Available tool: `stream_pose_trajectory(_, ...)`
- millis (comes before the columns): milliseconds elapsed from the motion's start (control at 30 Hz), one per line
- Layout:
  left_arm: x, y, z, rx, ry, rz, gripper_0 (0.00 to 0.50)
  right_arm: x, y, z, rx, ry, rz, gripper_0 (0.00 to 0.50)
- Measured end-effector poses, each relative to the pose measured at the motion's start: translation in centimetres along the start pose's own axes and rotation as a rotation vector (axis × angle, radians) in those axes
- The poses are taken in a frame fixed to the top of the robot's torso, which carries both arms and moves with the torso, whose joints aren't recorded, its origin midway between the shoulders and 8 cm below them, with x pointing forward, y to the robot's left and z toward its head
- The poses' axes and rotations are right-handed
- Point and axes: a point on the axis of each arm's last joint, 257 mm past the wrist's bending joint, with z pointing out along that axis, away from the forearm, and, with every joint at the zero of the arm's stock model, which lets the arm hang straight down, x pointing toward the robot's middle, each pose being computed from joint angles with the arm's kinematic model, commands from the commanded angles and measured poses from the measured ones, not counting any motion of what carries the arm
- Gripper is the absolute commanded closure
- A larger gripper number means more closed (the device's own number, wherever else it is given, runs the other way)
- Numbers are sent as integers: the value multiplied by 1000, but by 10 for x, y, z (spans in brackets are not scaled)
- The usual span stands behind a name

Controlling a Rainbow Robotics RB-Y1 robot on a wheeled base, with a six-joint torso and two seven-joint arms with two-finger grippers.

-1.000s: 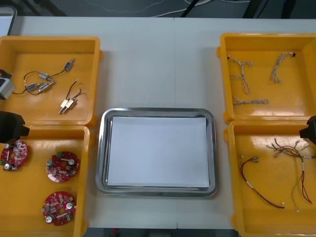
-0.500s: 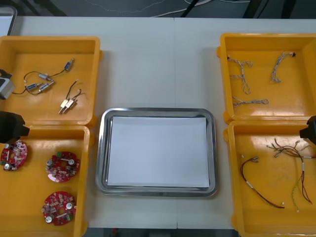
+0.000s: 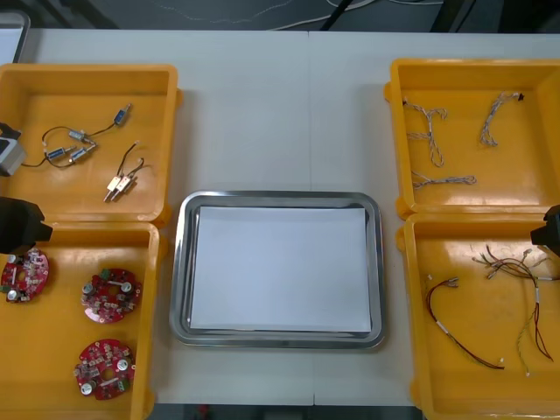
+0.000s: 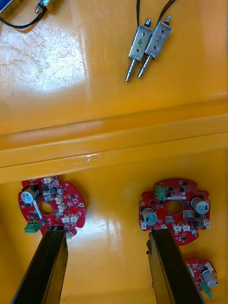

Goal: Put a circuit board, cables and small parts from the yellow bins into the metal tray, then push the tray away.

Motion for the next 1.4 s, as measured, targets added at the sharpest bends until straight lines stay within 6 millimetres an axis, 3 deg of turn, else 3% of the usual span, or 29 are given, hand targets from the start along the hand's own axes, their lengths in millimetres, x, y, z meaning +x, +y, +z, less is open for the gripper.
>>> stream_pose_trajectory(1400,0,0,0,0,0,0,0,0,0,0,0,0,0,0)
